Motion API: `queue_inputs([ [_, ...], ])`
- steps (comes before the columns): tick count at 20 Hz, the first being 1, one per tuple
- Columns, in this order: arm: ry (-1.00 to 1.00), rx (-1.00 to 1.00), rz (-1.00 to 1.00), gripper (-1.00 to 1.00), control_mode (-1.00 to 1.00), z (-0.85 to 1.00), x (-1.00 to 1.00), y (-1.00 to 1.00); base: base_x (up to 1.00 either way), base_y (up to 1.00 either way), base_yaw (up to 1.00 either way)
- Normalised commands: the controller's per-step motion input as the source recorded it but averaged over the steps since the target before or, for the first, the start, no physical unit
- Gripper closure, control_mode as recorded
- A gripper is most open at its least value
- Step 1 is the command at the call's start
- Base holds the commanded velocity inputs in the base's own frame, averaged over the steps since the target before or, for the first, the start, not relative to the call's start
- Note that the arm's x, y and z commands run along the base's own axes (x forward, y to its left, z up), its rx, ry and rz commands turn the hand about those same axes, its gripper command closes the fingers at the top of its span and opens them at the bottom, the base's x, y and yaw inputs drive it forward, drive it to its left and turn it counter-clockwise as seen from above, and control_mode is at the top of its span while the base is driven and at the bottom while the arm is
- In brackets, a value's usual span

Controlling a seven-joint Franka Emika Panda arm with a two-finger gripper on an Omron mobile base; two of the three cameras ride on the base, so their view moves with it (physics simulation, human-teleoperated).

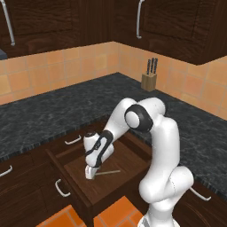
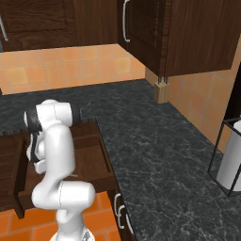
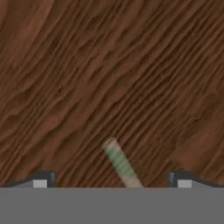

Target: Take a straw from the drawer in front and place it inside the glass cup on the dining counter.

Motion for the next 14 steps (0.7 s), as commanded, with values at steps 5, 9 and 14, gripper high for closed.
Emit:
queue_inputs([
  [5,-0.04,-0.01,0.07,-1.0,-1.0,-0.29,0.1,-0.16,0.0,0.0,0.0],
  [9,-0.05,0.0,0.06,-1.0,-1.0,-0.29,0.05,-0.2,0.0,0.0,0.0],
  [14,-0.03,0.0,0.05,1.0,-1.0,-0.33,0.05,-0.11,0.0,0.0,0.0],
])
